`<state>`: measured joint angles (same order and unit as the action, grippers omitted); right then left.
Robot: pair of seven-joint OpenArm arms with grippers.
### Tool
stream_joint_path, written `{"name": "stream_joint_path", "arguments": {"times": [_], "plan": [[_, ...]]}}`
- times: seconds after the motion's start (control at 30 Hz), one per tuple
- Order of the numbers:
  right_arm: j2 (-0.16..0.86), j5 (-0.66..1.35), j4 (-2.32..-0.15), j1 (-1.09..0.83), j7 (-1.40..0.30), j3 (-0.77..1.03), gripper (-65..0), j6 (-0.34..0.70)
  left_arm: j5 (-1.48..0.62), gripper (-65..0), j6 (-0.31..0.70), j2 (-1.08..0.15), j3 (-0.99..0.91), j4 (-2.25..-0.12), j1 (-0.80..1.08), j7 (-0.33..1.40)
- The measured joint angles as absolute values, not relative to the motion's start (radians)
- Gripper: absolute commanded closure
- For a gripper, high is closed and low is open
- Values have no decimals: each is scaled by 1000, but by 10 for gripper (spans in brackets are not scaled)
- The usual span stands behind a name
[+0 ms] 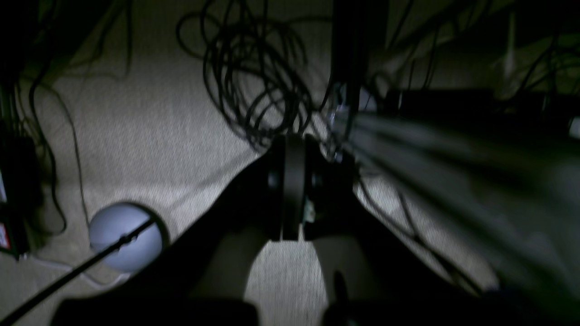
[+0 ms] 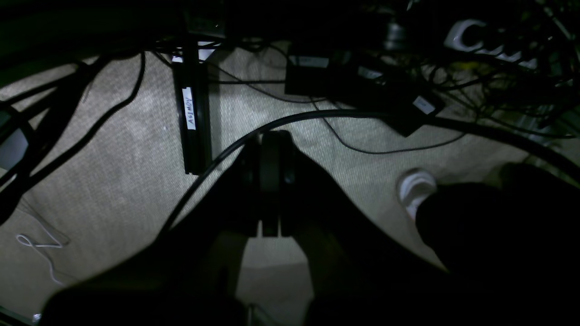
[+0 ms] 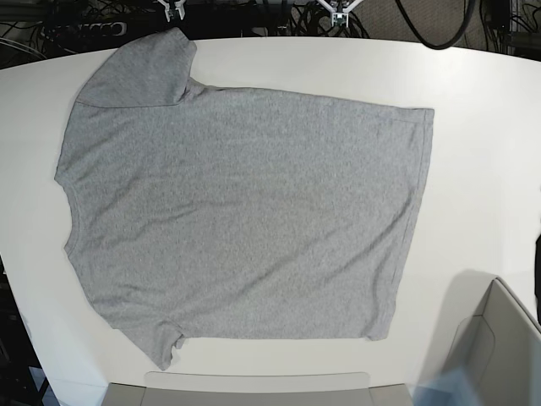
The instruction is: Fold the T-shirt properly
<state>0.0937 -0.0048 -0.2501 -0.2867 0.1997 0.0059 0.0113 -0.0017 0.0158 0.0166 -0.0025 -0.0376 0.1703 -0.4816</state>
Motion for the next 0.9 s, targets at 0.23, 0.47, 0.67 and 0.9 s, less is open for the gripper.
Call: {"name": "stream_joint_path", "arguments": {"times": [0.23,0.47,0.67,0.9], "plan": [[105,-4,-285,-305,191,3,-2,12,1,-2,15,-4,-1,-206,280,-604],[108,-3,-289,-334,192,-1,-1,15,0,-3,15,-33,-2,-275,338,-607],[139,-3,-323,-384,193,-27,-2,9,1,-4,13,-48,-1,-426,444,-606],[173,-6,-614,-558,194,-89,-2,25,4,-4,15,-65,2,-642,578,-601]]}}
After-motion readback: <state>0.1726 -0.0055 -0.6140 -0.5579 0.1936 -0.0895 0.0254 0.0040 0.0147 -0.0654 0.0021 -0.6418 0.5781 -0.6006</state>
